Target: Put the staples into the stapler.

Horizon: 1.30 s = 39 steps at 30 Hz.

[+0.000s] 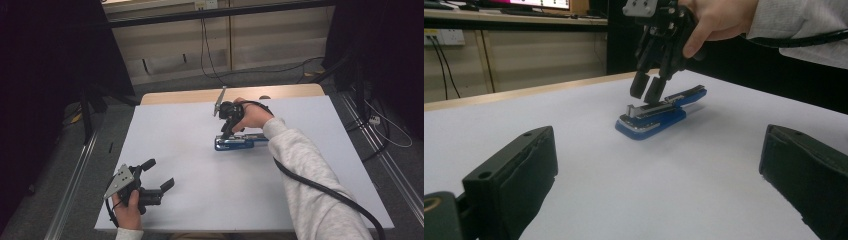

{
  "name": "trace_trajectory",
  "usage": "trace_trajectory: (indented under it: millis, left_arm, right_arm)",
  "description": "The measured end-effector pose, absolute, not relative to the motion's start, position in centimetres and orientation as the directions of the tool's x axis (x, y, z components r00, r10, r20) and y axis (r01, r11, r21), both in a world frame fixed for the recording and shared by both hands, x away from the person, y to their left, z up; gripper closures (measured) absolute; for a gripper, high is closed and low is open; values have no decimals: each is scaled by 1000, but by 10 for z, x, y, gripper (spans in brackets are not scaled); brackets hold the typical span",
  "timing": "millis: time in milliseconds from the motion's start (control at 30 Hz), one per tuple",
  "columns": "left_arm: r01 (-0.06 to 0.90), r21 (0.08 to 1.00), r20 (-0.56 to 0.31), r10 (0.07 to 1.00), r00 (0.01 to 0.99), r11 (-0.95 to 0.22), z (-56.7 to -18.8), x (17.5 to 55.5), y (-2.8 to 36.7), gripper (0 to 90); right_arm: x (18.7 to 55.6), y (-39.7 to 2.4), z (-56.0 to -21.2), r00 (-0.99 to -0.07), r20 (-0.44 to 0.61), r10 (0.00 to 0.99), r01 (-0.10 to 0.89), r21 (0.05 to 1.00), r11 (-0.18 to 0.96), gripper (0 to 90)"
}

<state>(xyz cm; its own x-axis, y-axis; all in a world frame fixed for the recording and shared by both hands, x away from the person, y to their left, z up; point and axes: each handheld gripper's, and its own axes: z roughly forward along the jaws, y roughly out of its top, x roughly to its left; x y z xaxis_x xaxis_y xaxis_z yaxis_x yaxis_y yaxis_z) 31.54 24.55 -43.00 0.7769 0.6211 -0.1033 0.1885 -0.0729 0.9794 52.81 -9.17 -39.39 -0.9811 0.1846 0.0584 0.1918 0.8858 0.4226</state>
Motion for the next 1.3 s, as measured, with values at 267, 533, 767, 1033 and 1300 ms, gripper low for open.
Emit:
trace_trajectory:
  millis: [267,533,767,1033,1300]
  left_arm:
    - [221,973,-133,624,770,-65,-430,317,239,21]
    - [235,969,-136,615,777,-82,-427,325,233,21]
    - [266,958,-147,614,775,-108,-426,332,224,21]
    - [300,942,-160,588,793,-150,-426,341,208,22]
    - [334,931,-192,578,793,-149,-425,355,196,22]
  right_arm:
    - [521,-121,-395,-956,83,282,283,515,809,477]
    - [512,-147,-404,-917,124,379,380,562,735,349]
    - [504,-167,-407,-881,137,454,443,577,686,239]
    - [492,-186,-413,-852,147,502,480,599,641,182]
    - [477,-205,-413,-826,116,552,493,625,605,111]
